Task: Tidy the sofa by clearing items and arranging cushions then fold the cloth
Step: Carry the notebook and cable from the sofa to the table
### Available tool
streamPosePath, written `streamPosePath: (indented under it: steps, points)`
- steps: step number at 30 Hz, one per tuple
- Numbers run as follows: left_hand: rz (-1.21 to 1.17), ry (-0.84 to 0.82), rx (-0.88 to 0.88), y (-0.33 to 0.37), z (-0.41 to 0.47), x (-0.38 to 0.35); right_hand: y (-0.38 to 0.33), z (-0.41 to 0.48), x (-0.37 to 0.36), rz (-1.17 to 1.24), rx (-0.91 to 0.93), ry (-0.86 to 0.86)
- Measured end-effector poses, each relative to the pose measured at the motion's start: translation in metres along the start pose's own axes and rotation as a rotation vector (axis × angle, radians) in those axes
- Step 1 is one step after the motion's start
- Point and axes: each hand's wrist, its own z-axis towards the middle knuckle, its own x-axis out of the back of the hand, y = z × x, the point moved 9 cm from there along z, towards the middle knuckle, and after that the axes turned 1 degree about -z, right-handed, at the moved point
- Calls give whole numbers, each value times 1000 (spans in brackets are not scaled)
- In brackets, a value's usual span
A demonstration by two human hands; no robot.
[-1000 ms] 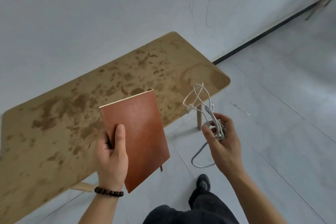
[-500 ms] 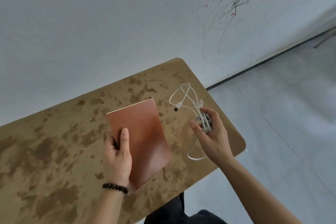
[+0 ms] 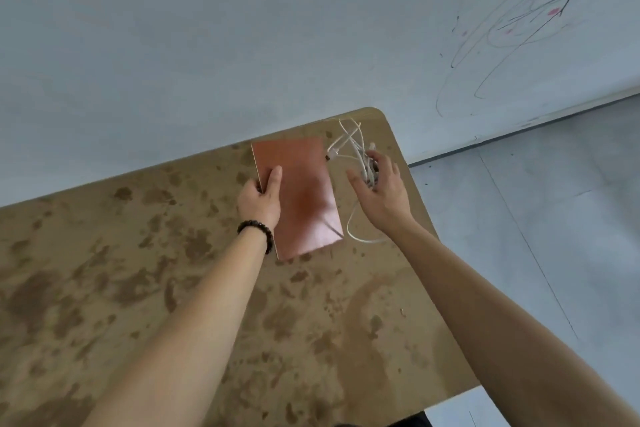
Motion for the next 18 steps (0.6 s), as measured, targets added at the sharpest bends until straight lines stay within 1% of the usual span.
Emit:
streamPosePath:
  steps: [2,3,7,9,10,12,13,14,16,17,18]
  points:
    - [41,-18,21,1,19,-16,-5,30,-12,-48,70,-51]
    - [63,-35,24,0,25,-23,-4,42,-20,-94,92,-106]
    - [128,-123,-14,-9,23,-33,14,63,-55,-259,65,-481]
    - [204,-160,-50,-15,12,-31,17,63,-55,-358,77,-587]
    - [265,-179,-88,-16,5,-31,14,63,-50,-378,90,-603]
    - [434,-217,-175,-22,-11,-34,0,61,-35,-323,177,-546]
    - [509,-237,-211,-26,-20,-36,-9,58,-23,-256,231,-469]
    - [549,-253,-225,-33,-29,-38,-15,56,-11,-175,280,-362]
    - [598,-268,-220,-51,-42,-42,-19,46,17,-75,341,-82]
    - [636,-271,-216,-59,-48,-45,-14,40,25,-100,339,37]
    - [672,-274,-216,-66,-54,-48,-2,36,24,-174,296,91]
